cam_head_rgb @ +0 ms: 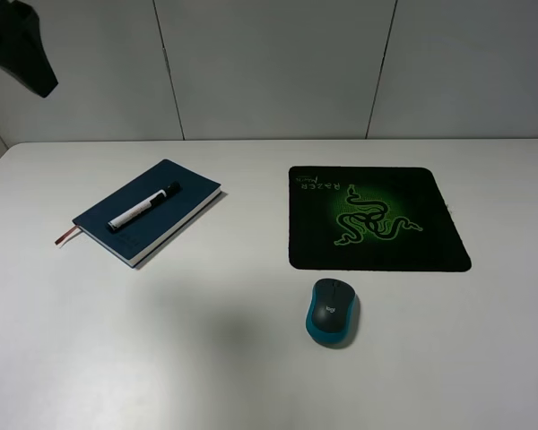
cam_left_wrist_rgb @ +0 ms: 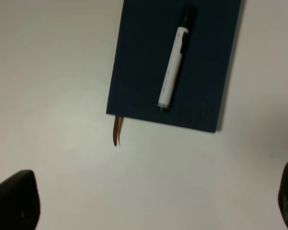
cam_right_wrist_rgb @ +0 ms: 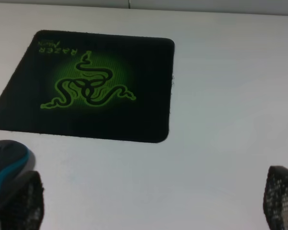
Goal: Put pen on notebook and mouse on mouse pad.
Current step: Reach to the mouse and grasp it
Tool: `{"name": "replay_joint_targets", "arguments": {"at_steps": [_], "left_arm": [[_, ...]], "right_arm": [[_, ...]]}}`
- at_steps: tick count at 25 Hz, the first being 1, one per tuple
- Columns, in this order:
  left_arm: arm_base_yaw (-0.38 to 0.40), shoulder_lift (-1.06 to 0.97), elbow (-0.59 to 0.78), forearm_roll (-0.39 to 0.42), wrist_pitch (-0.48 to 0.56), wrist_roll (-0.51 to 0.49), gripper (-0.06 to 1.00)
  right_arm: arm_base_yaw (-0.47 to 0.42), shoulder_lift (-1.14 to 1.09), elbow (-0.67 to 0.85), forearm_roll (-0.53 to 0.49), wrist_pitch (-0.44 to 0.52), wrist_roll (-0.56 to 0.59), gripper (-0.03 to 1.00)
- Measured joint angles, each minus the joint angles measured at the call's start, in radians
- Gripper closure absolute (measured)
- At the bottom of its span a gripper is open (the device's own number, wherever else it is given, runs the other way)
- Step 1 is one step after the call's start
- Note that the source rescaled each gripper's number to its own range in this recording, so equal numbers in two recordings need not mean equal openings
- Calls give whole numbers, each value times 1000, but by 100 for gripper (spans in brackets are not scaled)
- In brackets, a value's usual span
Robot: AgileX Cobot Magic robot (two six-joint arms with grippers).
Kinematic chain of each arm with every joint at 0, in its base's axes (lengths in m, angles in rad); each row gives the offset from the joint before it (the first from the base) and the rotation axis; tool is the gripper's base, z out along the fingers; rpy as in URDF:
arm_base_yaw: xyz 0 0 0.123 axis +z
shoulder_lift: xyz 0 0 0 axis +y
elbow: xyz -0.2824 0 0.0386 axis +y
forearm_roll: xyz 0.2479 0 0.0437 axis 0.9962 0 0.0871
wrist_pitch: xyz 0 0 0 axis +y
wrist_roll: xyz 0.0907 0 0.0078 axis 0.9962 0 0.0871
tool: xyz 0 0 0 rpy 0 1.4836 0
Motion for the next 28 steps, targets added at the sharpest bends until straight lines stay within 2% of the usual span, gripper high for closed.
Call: {"name": "replay_joint_targets", "arguments": {"at_steps": [13, 20, 28], "left_arm": [[0, -454, 381, -2, 1, -49, -5], [0, -757, 577, -56, 2, -49, -5], [0, -1066, 716, -100, 1, -49, -5]], "right_arm": [[0, 0, 0, 0, 0, 0, -3], [0, 0, 0, 0, 0, 0, -3], [0, 0, 0, 0, 0, 0, -3]]}}
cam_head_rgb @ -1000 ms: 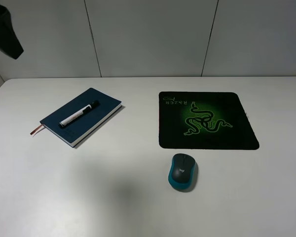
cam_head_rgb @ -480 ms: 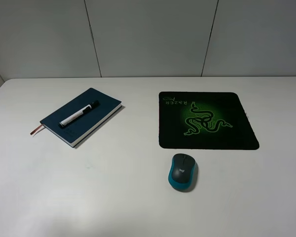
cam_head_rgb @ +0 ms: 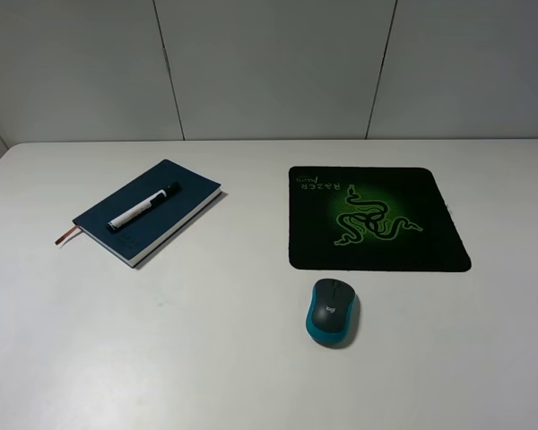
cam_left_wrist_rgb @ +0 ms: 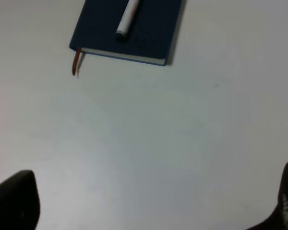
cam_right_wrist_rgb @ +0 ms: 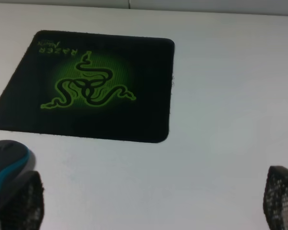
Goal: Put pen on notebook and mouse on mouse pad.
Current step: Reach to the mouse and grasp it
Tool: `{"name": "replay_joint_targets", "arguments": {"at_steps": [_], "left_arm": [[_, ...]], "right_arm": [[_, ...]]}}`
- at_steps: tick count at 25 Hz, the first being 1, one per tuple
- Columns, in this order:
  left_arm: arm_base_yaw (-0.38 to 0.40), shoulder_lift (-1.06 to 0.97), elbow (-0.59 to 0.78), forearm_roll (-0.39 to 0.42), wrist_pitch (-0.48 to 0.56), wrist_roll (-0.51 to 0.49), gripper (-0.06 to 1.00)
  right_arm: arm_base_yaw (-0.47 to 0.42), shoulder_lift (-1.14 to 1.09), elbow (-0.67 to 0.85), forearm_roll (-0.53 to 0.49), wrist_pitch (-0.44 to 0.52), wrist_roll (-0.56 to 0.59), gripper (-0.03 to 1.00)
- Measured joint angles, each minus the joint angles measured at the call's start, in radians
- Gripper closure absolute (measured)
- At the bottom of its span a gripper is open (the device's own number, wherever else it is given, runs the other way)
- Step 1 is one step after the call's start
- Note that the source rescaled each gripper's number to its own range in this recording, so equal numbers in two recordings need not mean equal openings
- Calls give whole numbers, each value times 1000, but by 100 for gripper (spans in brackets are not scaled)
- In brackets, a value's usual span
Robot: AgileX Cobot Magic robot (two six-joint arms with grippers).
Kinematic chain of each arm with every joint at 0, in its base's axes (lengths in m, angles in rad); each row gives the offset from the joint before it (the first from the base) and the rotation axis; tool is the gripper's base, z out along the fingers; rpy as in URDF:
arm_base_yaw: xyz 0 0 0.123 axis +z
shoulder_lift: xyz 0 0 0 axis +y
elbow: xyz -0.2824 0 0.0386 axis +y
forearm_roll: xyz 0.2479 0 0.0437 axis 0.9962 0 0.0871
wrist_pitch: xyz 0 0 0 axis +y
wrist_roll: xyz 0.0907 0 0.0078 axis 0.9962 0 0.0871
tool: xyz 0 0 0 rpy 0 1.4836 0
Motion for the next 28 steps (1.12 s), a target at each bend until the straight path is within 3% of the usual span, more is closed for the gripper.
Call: {"name": "replay_joint_targets", "arguments": {"at_steps": [6, 11, 20, 28], "left_arm": [[13, -97, 122, -49, -8, 0, -5], [71, -149, 240, -58, -121, 0, -5], [211, -325, 259, -58, -119, 0, -5], [231, -346, 259, -56, -118, 0, -5]], "right_arm": [[0, 0, 0, 0, 0, 0, -3], [0, 0, 0, 0, 0, 0, -3], [0, 0, 0, 0, 0, 0, -3], [0, 0, 0, 0, 0, 0, -3]]}}
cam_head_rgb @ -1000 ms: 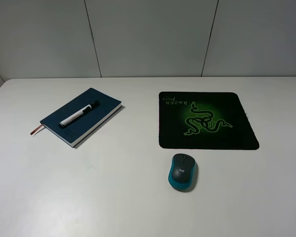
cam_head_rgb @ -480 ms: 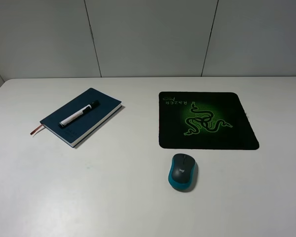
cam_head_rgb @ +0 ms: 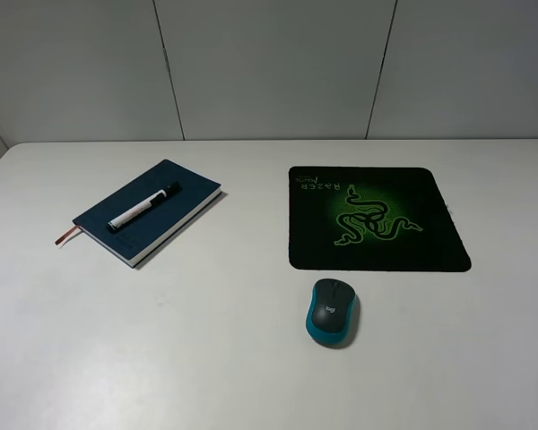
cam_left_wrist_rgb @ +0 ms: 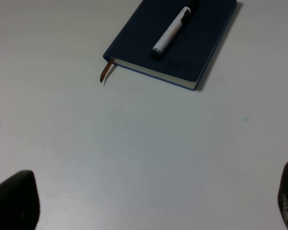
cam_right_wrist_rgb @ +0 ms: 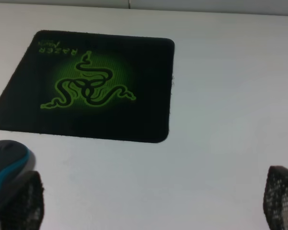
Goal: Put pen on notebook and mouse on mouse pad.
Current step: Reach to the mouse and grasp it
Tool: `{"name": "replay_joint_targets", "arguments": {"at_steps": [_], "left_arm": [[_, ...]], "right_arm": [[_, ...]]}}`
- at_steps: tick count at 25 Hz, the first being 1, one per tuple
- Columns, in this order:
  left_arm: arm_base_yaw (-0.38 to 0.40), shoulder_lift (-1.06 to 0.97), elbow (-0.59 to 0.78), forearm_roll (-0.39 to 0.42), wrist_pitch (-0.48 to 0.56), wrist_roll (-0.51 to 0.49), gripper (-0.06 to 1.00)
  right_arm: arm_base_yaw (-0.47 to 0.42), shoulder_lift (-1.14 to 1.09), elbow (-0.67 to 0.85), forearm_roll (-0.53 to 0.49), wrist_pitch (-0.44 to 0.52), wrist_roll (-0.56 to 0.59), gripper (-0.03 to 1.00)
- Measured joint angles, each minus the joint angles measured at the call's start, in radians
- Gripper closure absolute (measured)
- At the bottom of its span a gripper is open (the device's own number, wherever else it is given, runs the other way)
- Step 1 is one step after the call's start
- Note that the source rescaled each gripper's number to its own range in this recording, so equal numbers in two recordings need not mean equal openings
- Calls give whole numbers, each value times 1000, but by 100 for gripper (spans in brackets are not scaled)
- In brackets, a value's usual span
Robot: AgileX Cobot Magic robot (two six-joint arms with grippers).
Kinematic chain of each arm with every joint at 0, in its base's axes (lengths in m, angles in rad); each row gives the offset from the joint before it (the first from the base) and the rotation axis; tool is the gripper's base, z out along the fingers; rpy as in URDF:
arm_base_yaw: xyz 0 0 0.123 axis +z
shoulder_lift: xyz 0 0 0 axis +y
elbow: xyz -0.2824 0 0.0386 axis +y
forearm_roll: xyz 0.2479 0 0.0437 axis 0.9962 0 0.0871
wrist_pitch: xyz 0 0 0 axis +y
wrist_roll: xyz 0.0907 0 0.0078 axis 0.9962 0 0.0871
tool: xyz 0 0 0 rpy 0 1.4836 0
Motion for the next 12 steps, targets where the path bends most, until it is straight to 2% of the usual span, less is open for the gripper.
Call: {"name": "replay_joint_targets", "arguments": {"at_steps": [12], "left_arm": [[0, 0, 0, 0, 0, 0, -5]], "right_arm": [[0, 0, 0, 0, 0, 0, -3]]}}
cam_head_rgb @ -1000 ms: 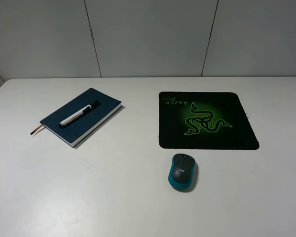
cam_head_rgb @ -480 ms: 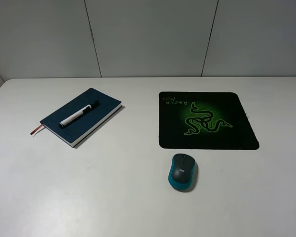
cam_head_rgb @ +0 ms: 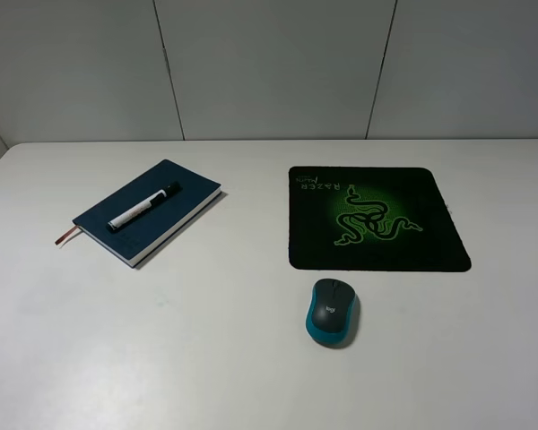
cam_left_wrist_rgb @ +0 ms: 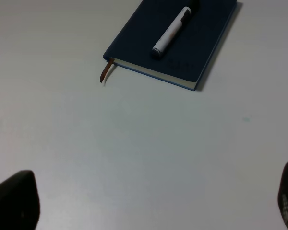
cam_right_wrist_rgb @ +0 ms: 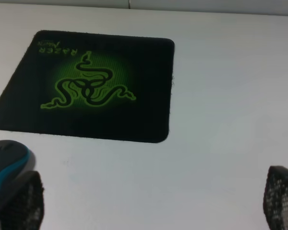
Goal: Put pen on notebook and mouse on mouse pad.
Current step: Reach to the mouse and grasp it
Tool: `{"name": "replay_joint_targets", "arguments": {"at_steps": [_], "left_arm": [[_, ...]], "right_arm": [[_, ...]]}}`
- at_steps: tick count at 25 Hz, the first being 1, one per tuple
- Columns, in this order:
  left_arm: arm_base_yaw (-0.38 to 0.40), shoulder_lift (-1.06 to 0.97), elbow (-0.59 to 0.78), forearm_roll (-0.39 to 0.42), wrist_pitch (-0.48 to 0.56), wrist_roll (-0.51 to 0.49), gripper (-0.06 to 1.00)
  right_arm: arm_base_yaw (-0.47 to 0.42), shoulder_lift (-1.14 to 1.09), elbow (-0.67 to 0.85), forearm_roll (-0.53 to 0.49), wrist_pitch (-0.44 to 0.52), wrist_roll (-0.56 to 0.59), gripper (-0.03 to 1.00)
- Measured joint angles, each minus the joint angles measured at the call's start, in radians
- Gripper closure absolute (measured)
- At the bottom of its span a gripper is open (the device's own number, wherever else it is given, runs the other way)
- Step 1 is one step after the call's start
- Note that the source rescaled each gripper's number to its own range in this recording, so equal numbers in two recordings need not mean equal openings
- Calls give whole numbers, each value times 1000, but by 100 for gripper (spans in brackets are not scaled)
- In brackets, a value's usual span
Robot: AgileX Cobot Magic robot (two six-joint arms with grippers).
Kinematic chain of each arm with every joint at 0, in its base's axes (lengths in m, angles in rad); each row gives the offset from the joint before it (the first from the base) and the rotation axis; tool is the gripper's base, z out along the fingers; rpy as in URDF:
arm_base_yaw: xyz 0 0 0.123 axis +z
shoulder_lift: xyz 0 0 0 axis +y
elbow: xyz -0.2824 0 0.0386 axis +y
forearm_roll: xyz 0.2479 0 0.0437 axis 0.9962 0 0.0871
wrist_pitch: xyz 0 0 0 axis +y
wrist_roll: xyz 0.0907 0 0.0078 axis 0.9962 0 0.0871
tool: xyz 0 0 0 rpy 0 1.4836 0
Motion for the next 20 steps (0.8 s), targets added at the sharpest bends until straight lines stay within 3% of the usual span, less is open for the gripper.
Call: {"name": "replay_joint_targets", "arguments": {"at_steps": [20], "left_arm": [[0, 0, 0, 0, 0, 0, -5]], "right_arm": [[0, 0, 0, 2, 0, 0, -3]]}}
